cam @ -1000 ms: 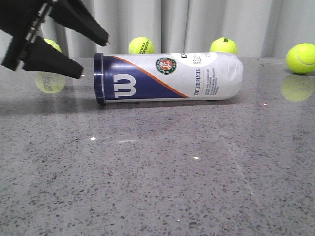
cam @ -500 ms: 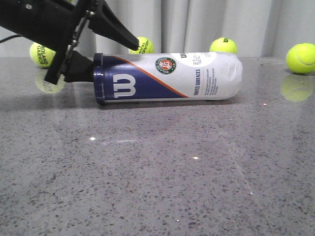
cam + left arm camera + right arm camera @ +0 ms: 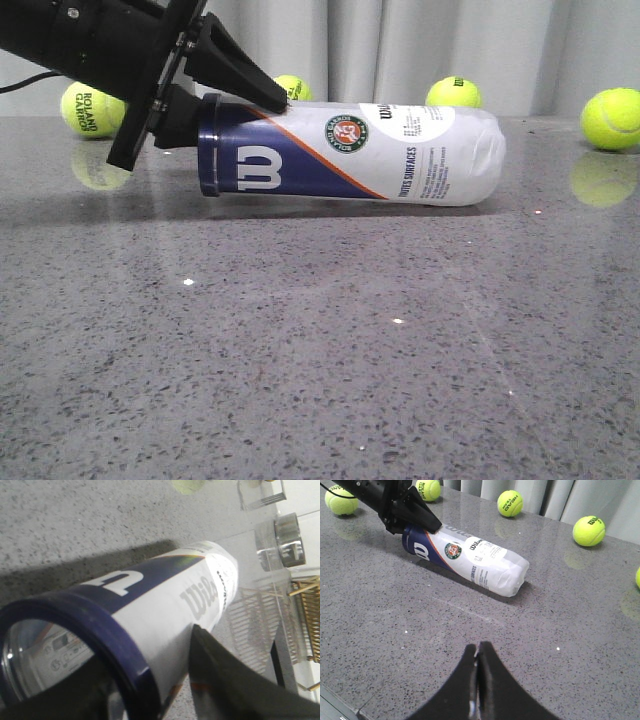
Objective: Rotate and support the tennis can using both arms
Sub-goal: 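Move the left gripper to the navy lid end and grasp it, then lift the lid end with the left gripper, swinging the can upright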
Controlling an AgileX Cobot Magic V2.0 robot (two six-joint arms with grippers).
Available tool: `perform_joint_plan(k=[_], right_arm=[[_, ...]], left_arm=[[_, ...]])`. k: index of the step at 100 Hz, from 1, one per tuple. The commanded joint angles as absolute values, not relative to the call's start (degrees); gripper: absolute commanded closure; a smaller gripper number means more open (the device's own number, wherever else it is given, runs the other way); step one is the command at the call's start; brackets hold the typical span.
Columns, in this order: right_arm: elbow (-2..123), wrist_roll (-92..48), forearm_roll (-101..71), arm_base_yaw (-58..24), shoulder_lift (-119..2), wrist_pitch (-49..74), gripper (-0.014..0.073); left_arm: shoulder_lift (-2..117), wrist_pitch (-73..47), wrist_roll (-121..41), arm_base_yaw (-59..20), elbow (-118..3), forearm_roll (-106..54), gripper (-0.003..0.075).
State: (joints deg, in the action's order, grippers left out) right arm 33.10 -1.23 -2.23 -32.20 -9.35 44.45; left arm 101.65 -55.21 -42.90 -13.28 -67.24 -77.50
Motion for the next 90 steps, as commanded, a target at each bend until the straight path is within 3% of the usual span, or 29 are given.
perform_joint_plan(k=[1, 32, 90], right_arm=[[34.3, -1.2, -1.7, -32.1, -10.0, 39.9, 0.066], [34.3, -1.2, -1.7, -32.1, -10.0, 39.9, 0.066], [34.3, -1.2, -1.7, -32.1, -10.0, 39.9, 0.066]], left_arm=[[99.4, -57.5, -43.2, -13.6, -69.0, -81.1, 0.0559], [99.4, -57.8, -43.2, -13.6, -69.0, -81.1, 0.0739], [98.6, -66.9, -47.9, -13.4, -71.1, -89.5, 0.074]])
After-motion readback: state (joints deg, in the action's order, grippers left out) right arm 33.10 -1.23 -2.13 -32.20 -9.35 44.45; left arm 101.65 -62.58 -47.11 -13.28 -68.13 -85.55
